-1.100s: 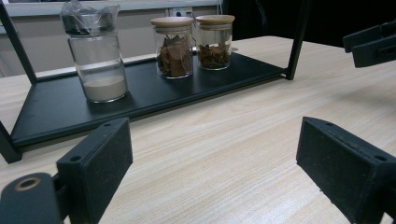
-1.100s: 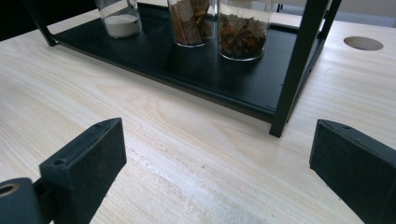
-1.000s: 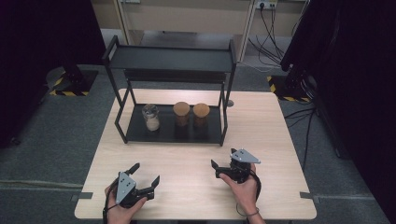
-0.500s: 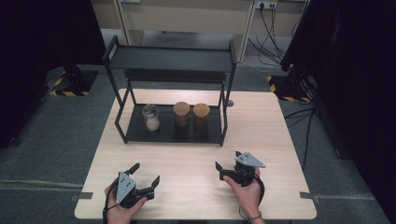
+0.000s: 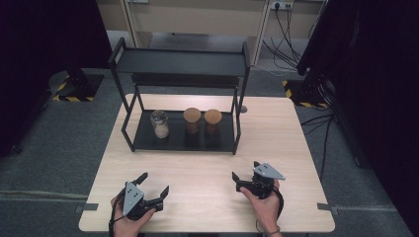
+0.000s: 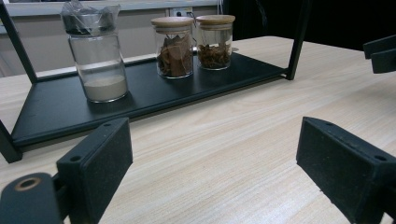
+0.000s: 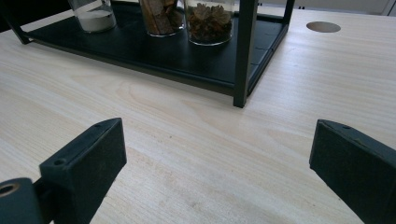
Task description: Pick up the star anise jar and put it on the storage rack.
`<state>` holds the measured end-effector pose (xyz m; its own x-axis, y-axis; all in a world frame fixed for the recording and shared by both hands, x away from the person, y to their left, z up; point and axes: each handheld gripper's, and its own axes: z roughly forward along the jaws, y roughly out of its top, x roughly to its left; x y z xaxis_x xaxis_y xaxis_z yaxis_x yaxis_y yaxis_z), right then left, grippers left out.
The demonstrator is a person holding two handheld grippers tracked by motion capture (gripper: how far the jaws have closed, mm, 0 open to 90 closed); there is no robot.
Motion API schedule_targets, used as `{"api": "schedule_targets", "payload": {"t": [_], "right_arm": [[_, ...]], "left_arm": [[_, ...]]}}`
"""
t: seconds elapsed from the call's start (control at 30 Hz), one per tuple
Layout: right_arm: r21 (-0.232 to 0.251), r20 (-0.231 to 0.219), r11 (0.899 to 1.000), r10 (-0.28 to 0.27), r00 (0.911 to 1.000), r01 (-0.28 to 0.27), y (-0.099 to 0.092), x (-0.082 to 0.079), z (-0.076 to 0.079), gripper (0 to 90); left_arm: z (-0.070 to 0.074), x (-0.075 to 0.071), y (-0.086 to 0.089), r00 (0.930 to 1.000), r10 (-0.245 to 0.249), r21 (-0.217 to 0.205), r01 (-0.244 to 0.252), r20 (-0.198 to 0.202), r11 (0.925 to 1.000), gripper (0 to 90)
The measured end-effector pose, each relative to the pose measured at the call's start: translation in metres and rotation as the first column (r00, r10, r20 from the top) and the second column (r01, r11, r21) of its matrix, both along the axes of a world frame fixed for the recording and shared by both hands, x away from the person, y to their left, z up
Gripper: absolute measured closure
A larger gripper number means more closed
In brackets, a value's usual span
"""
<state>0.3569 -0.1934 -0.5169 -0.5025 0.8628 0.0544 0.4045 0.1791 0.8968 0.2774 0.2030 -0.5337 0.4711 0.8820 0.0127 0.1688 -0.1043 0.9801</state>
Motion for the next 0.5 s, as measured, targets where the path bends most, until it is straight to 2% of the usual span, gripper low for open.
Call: {"api": "schedule_targets", "payload": {"t": [0.5], "right_arm": [[0.000,0.002,1.000,-0.009,1.0000,0.009,-0.011,-0.006,0.000,4.0]], "left_arm": [[0.000,0.000,0.000,1.0000,0.001,-0.001,-0.001,0.000,1.0000,10.2]]}}
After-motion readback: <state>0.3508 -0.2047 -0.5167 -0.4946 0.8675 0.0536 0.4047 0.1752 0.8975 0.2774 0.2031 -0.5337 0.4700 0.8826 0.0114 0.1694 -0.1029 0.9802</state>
